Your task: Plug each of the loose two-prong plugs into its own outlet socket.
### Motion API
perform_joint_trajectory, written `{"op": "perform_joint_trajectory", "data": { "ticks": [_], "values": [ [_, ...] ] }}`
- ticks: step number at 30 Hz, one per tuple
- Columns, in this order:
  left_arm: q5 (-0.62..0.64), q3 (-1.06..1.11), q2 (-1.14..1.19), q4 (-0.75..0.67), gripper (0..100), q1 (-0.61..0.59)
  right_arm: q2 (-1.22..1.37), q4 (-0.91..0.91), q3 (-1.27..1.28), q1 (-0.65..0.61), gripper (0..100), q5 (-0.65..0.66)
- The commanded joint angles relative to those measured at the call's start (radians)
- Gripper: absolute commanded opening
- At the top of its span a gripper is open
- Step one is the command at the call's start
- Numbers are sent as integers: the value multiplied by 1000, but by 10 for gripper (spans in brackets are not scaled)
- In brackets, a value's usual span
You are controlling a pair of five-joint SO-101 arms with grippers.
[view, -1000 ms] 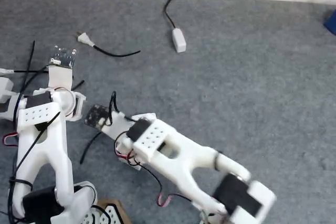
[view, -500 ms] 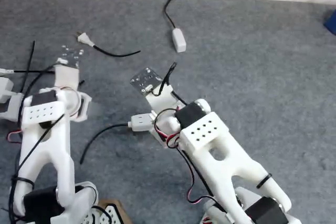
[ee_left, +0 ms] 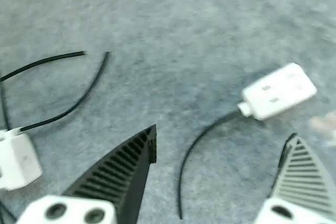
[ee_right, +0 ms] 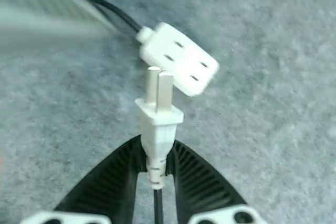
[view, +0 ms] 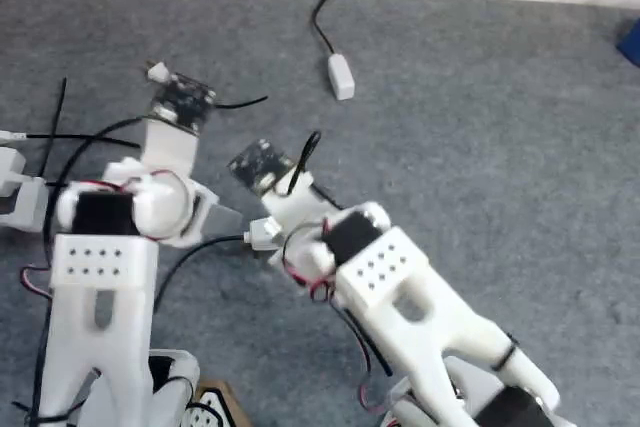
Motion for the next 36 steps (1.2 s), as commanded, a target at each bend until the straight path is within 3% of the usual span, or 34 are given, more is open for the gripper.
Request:
{"op": "perform_joint_trajectory", "data": {
  "ticks": [1,12,20,36],
  "values": [
    [9,41,-62,0,364,51,-147,-87,101,-97,8,-9],
    [34,61,-137,-20,364,62,-208,-157,219,-110,8,5],
    [35,197,-143,-54,364,137,-200,-159,196,-110,8,-14],
    [32,288,-145,-107,364,131,-197,-73,64,-33,8,-6]
  ]
}}
